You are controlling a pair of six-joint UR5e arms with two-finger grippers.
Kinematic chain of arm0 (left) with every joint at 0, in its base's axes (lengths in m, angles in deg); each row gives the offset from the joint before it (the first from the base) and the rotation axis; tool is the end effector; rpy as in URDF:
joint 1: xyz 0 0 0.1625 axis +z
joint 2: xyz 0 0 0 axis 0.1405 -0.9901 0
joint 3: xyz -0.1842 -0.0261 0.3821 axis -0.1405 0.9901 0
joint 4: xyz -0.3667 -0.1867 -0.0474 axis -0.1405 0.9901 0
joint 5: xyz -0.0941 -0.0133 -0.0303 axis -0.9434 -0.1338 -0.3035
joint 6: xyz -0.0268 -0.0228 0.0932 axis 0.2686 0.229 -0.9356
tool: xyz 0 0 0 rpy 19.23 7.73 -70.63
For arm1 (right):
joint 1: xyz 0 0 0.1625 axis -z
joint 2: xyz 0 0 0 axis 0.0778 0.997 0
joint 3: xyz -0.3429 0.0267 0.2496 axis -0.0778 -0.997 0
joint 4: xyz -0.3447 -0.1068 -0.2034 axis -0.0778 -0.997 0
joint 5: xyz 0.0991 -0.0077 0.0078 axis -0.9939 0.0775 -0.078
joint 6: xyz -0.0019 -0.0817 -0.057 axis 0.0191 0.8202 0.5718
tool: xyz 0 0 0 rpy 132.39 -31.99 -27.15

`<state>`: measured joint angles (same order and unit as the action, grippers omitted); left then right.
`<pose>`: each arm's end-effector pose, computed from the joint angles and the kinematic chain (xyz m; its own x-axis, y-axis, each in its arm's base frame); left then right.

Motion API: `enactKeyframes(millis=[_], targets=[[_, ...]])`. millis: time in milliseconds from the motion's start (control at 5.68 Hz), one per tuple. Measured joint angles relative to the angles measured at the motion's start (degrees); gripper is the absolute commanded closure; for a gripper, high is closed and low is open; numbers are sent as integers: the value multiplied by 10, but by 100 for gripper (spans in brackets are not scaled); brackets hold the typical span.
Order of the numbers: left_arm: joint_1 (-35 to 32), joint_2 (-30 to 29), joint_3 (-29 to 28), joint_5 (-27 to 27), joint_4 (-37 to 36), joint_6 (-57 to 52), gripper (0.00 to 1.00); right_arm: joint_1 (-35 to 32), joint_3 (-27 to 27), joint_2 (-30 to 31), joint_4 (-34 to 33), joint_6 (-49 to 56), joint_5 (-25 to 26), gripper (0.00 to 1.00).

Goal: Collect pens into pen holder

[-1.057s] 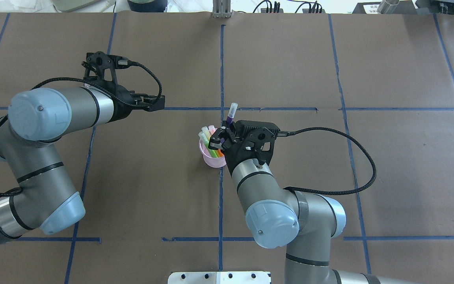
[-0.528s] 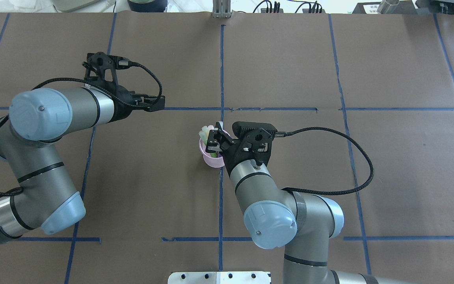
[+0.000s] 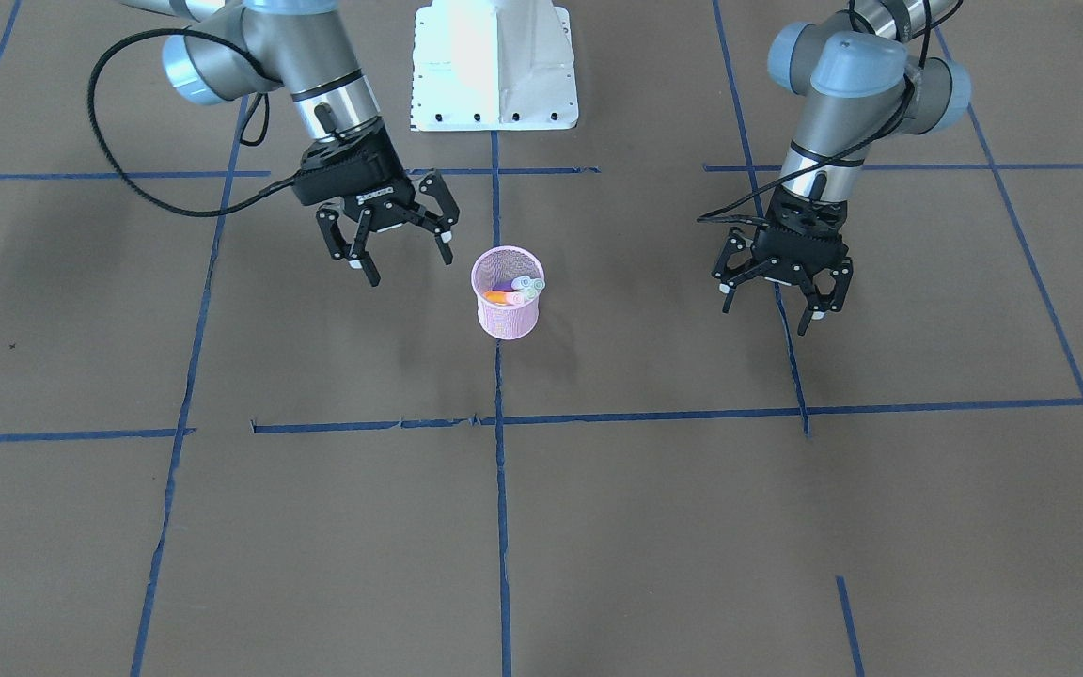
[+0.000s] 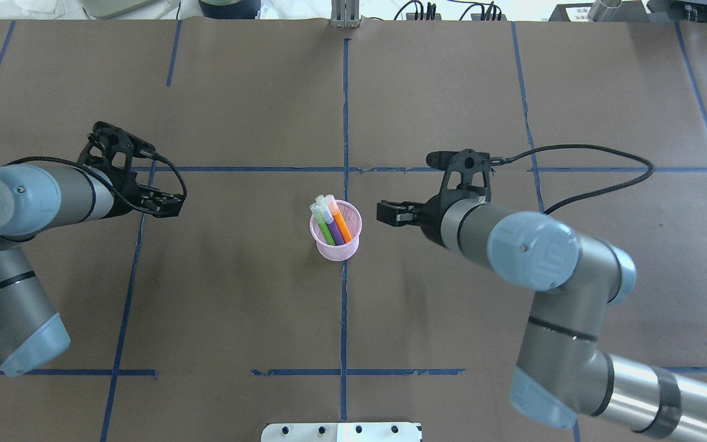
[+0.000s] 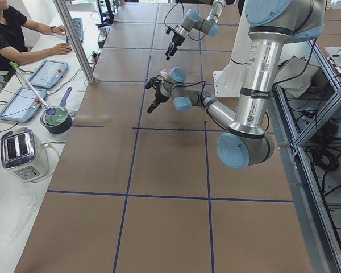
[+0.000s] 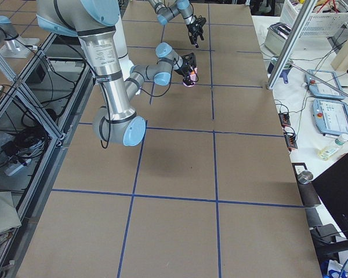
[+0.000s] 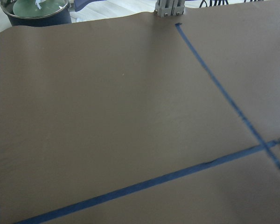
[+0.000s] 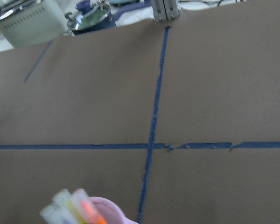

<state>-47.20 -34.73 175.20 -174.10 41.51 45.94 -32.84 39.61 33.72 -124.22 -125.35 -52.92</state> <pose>0.3596 -0.4531 0.4075 0.7346 0.4193 -0.5335 -0.0123 0.7944 0.6073 -0.4554 -0.4016 0.2734 0.5060 -0.1129 0.8551 -0.3531 0.8774 0.3248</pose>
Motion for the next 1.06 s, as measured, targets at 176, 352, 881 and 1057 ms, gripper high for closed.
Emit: enactKeyframes(millis=[176, 352, 881, 1057], targets=[[-55, 13, -1, -66, -39, -44, 1, -73, -2, 39, -1, 49, -112, 1], [-130, 29, -2, -147, -67, -98, 1, -147, -9, 83, -3, 121, -198, 1], [-365, 96, -29, -376, -128, -328, 0, -434, -140, 168, -8, 409, -471, 1], [-413, 100, -38, -393, -184, -382, 0, -511, -204, 175, -12, 510, -507, 1]])
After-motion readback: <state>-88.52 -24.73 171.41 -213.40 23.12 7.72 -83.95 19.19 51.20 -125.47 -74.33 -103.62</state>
